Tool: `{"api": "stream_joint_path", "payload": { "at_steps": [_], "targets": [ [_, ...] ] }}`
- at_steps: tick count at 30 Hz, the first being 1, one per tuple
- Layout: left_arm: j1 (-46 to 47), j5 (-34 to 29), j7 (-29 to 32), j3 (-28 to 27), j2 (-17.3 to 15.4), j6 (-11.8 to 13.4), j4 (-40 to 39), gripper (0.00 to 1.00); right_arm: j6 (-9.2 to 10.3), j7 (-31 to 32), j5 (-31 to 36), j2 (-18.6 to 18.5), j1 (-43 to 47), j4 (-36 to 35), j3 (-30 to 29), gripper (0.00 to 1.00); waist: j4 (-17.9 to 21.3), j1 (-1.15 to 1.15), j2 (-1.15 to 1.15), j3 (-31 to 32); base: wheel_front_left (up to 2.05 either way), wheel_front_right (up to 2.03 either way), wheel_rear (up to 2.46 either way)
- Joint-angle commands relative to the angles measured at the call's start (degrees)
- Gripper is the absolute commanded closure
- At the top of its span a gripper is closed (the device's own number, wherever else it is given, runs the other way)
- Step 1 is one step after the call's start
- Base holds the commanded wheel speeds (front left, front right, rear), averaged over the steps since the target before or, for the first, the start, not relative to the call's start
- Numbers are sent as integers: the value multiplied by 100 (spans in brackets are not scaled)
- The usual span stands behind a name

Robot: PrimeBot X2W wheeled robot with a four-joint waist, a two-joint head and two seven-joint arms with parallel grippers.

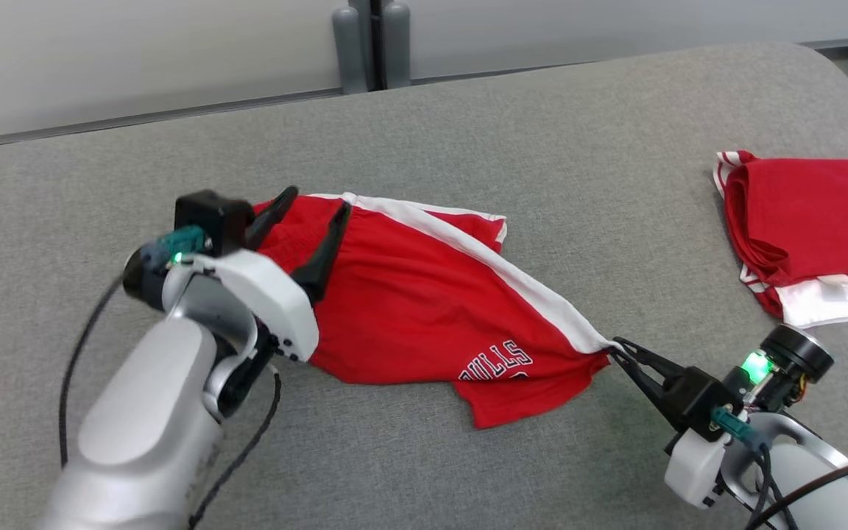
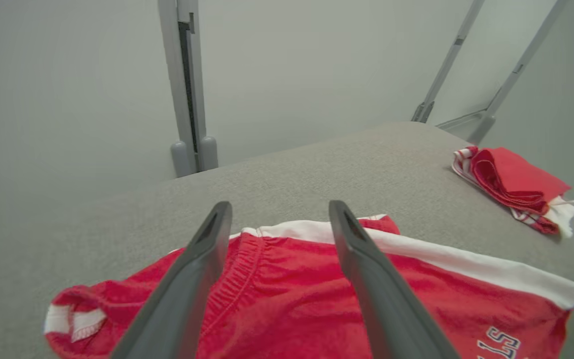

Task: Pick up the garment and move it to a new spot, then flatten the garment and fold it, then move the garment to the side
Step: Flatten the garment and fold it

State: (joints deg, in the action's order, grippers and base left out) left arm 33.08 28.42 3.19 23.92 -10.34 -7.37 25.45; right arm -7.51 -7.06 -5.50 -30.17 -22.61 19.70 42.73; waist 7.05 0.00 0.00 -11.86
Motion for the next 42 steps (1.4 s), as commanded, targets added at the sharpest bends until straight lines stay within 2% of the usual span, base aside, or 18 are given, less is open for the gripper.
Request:
{"api": "stream_joint_path", "payload": {
  "at_steps": [1, 4, 9, 13, 15, 18, 25, 39, 40, 41, 42],
  "targets": [
    [142, 99, 82, 43, -87, -12, -33, 0, 5, -26, -11, 23, -101, 7, -4, 100, 137, 0, 0, -144, 0, 0, 0],
    [749, 910, 1116, 758, -663, -7, -160, 0, 5, -105, -2, 168, -355, 105, 88, 100, 317, 0, 0, -329, 0, 0, 0],
    [1597, 2010, 2524, 1237, -1340, -8, -71, 0, 6, -270, -11, 406, -807, 334, 327, 100, 680, 0, 0, -591, 0, 0, 0],
    [2009, 2329, 3304, 1513, -1720, -9, 140, 0, 6, -393, -44, 589, -1061, 521, 511, 100, 938, 0, 0, -762, 0, 0, 0],
    [2151, 2348, 3499, 1614, -1854, -9, 267, 0, 6, -464, -56, 662, -1169, 619, 583, 100, 1048, 0, 0, -835, 0, 0, 0],
    [2268, 2373, 3580, 1655, -1909, -10, 516, 0, 6, -544, -90, 745, -1285, 748, 680, 100, 1170, 0, 0, -916, 0, 0, 0],
    [2359, 2527, 3695, 1652, -1811, -6, 950, 0, 7, -672, -145, 852, -1404, 1004, 772, 100, 1288, 0, 0, -999, 0, 0, 0],
    [2518, 2587, 3692, 1786, -1676, -8, 1190, 0, 7, -774, -190, 977, -1620, 1247, 814, 100, 1288, 0, 0, -1134, 0, 0, 0],
    [2536, 2601, 3663, 1787, -1669, -8, 1194, 27, 7, -778, -194, 981, -1632, 1257, 812, 100, 1286, 0, 0, -1146, 0, 0, 0],
    [2547, 2622, 3644, 1784, -1667, -9, 1201, 74, 7, -784, -195, 983, -1642, 1269, 808, 100, 1283, 0, 0, -1157, 0, 0, 0],
    [2547, 2622, 3644, 1784, -1667, -9, 1201, 74, 7, -784, -195, 983, -1642, 1269, 808, 100, 1283, 0, 0, -1157, 0, 0, 0]
  ]
}}
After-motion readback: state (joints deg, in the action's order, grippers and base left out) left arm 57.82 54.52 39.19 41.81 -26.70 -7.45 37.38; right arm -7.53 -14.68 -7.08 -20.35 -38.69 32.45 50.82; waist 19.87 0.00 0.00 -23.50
